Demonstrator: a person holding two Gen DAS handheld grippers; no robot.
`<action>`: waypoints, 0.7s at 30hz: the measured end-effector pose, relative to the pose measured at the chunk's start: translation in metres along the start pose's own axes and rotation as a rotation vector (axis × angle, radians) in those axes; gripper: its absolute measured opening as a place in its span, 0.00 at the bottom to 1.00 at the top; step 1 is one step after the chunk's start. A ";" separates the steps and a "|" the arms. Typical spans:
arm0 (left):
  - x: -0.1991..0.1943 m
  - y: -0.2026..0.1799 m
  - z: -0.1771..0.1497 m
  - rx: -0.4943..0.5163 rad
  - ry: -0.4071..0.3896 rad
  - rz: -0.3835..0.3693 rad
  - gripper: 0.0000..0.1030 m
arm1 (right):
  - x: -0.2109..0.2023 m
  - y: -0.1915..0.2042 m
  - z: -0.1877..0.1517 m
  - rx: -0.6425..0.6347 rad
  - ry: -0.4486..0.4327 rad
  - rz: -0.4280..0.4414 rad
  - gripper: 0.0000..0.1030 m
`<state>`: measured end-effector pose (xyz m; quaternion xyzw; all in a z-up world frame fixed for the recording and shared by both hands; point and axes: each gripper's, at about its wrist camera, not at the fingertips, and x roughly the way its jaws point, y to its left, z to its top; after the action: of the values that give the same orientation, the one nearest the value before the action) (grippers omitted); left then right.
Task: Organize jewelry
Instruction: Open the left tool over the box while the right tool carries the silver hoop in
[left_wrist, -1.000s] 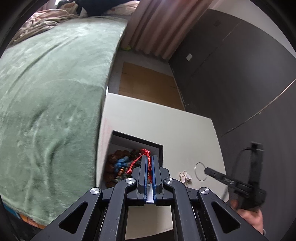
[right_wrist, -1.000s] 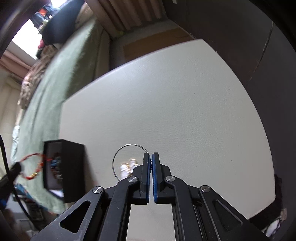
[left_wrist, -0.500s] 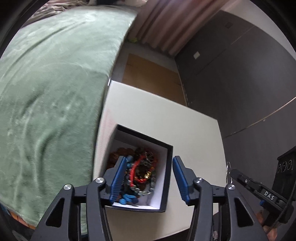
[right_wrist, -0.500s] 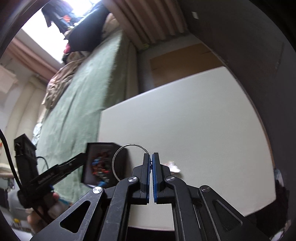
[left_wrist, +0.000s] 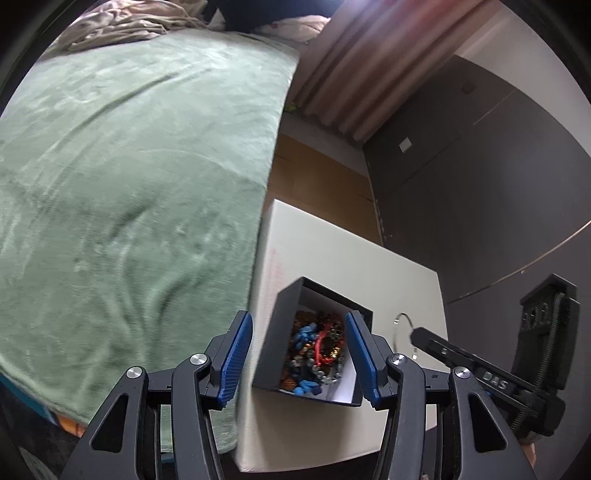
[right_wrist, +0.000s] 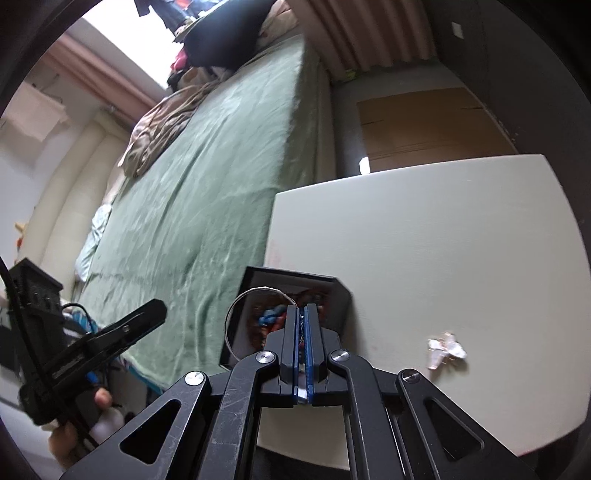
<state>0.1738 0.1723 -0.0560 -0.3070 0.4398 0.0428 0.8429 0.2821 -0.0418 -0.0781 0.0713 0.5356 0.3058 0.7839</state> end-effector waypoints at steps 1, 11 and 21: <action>-0.004 0.003 0.000 -0.004 -0.006 0.003 0.52 | 0.004 0.003 0.001 -0.005 0.005 -0.001 0.04; -0.015 0.014 0.001 -0.013 -0.024 0.018 0.52 | 0.024 -0.024 0.005 0.087 0.037 -0.039 0.53; 0.006 -0.025 -0.008 0.065 0.023 -0.024 0.52 | -0.026 -0.061 -0.005 0.125 -0.022 -0.074 0.62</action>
<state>0.1809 0.1463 -0.0519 -0.2851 0.4468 0.0148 0.8479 0.2961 -0.1065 -0.0863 0.1036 0.5473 0.2418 0.7945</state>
